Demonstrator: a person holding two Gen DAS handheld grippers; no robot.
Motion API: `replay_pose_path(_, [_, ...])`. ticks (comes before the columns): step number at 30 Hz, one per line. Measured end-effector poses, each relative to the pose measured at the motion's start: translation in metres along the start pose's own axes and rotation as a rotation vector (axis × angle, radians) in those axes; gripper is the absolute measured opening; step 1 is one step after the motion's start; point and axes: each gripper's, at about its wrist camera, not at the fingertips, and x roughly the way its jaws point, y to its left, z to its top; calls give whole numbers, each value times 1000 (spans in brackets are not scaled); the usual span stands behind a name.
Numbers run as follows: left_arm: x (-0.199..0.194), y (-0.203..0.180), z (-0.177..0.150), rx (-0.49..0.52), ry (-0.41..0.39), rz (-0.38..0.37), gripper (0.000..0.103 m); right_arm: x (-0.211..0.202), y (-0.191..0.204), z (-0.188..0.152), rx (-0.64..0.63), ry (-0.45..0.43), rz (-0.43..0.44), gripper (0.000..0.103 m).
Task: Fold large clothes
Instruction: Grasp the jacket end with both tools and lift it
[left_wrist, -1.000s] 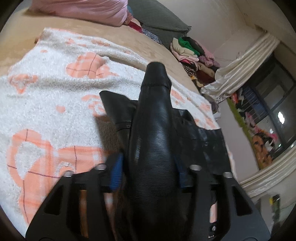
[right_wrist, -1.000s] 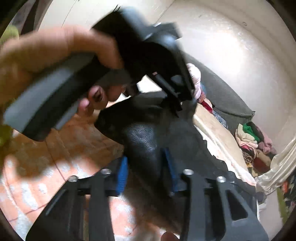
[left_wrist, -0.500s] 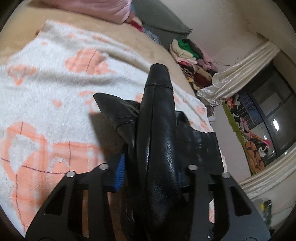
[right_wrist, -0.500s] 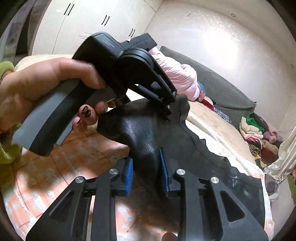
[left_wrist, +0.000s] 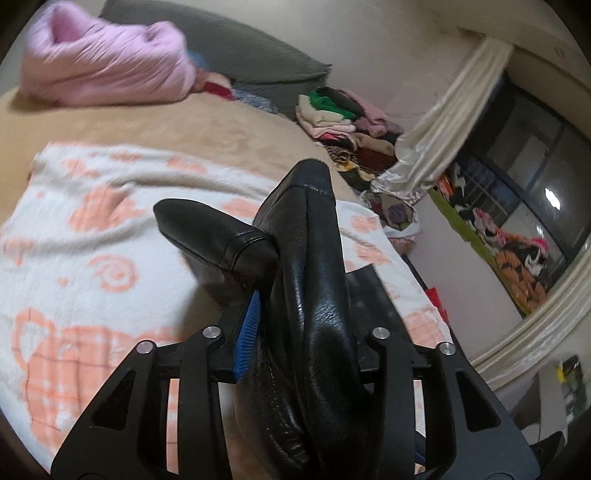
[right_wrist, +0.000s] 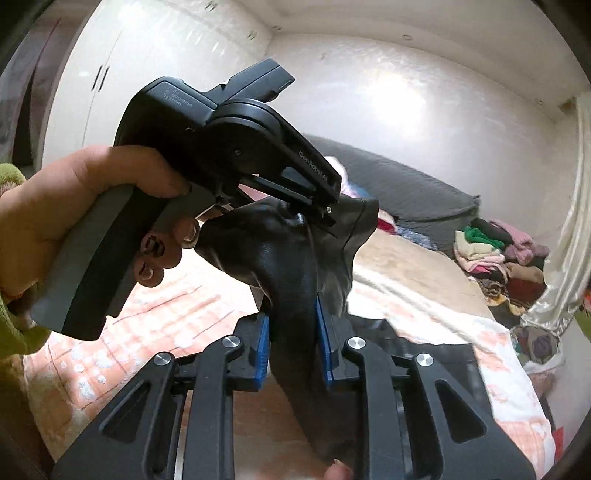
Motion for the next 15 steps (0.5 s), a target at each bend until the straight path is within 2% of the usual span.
replay_pose_path(8, [30,-79,10,88,12,13,41,-34,-57,-10,72,-27,-61,19])
replay_pose_path(13, [58,-117,8,127,56,16,49,-42,-90,-31,171,7,-76,19])
replay_pose_path(15, [74,-129,5,135,89,12,49,-42,-103,-44,221,34,-82,17])
